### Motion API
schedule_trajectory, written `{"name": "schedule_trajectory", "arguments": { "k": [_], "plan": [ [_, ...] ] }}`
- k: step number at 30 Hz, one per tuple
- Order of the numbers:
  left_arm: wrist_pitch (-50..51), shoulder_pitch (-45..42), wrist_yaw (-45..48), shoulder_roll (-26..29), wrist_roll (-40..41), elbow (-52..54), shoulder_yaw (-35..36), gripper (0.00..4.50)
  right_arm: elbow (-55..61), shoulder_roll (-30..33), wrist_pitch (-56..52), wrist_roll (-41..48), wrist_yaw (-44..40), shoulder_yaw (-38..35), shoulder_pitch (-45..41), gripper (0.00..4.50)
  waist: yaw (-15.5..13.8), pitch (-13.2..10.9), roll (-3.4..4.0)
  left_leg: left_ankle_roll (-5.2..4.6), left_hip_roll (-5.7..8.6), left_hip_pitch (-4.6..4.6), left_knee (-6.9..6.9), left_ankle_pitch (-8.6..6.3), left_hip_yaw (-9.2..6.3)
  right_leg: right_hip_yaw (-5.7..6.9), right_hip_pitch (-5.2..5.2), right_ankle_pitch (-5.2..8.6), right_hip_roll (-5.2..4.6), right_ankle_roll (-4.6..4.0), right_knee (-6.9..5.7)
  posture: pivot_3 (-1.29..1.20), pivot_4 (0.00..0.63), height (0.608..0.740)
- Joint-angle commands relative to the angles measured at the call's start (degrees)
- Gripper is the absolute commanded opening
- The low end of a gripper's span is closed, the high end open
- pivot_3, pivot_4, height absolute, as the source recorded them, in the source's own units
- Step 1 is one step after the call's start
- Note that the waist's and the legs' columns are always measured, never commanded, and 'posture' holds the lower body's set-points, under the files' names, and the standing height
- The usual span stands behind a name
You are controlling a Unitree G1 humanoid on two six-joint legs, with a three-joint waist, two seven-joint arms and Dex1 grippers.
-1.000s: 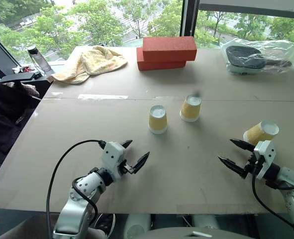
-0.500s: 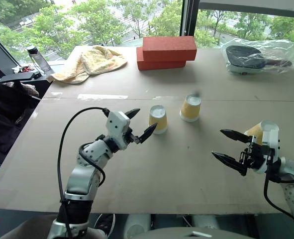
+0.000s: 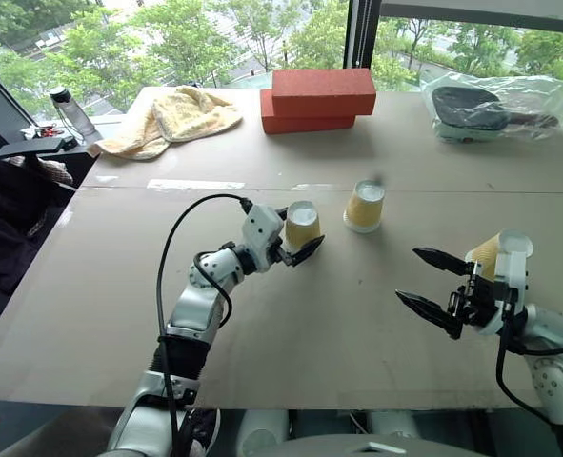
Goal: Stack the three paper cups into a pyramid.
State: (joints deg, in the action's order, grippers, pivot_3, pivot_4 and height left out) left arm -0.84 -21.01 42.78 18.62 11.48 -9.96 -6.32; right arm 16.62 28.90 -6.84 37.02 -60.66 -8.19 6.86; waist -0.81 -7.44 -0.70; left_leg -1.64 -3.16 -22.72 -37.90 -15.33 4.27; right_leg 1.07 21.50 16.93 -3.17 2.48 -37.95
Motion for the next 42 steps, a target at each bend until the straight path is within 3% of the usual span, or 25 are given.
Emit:
{"name": "schedule_trajectory", "arguments": {
  "k": [1,3,4,6,9,27,32,42],
  "plan": [
    [-2.18,-0.68,2.83,-0.23,1.33,-0.15,0.15,4.45,3.50,-0.36,0.97,0.77,0.64,-0.49,0.72,4.50,0.05,0.00,0.00,0.00,-0.01,0.00,0.00,0.00,0.00,-0.01,0.00,0.00,0.01,0.00,0.00,0.00,0.150,0.730],
    [-2.51,-0.82,3.41,-0.37,1.24,-0.84,0.31,4.45,3.91,-0.51,1.05,0.68,0.81,-0.47,1.12,4.50,0.02,0.00,0.00,0.00,-0.01,0.00,0.00,0.00,0.00,0.00,0.00,0.00,0.02,0.00,0.01,0.00,0.150,0.730],
    [-2.67,-0.99,3.50,-0.44,1.09,-1.11,0.43,4.23,4.05,-0.51,1.04,0.71,0.88,-0.53,1.25,4.50,0.01,0.00,0.00,0.00,-0.01,0.00,0.00,0.00,0.00,0.01,0.00,0.00,0.02,0.00,0.01,0.00,0.150,0.730],
    [-2.78,-1.19,3.89,-0.52,1.15,-1.29,0.63,3.65,4.26,-0.50,0.99,0.80,1.04,-0.62,1.43,4.50,0.00,0.00,0.00,0.00,-0.01,0.00,0.00,0.00,0.00,0.01,0.00,0.00,0.01,0.00,0.01,0.00,0.150,0.730],
    [-2.42,-1.20,4.72,-0.33,1.21,-1.00,0.52,2.40,4.15,-0.55,1.09,0.77,1.21,-0.66,1.50,4.50,0.01,0.00,0.00,0.00,-0.01,0.00,-0.02,0.00,0.01,0.01,0.00,0.00,0.01,0.00,0.01,0.00,0.150,0.730],
    [-0.55,9.18,20.19,7.60,4.41,12.86,-6.32,2.40,4.51,1.90,0.85,2.01,0.55,-3.27,4.76,4.50,0.03,0.01,0.02,-0.01,-0.09,0.02,-0.04,-0.01,0.00,-0.10,-0.02,0.00,0.00,-0.01,0.00,0.00,0.150,0.730],
    [1.05,10.76,20.63,8.16,6.00,15.25,-5.88,4.43,3.84,1.69,0.96,1.42,1.67,-2.91,3.76,4.50,0.03,0.01,0.02,-0.01,-0.08,0.02,-0.04,-0.01,-0.01,-0.14,-0.01,0.00,0.01,-0.01,0.00,0.00,0.150,0.730],
    [14.35,13.29,12.60,13.74,14.00,33.82,4.09,4.43,-4.33,-1.71,-0.68,-10.00,13.47,2.37,-9.14,4.50,0.15,-0.02,0.04,-0.01,-0.13,0.00,-0.05,-0.01,-0.03,-0.21,0.02,0.00,0.04,-0.01,-0.03,0.00,0.150,0.730]
  ]
}}
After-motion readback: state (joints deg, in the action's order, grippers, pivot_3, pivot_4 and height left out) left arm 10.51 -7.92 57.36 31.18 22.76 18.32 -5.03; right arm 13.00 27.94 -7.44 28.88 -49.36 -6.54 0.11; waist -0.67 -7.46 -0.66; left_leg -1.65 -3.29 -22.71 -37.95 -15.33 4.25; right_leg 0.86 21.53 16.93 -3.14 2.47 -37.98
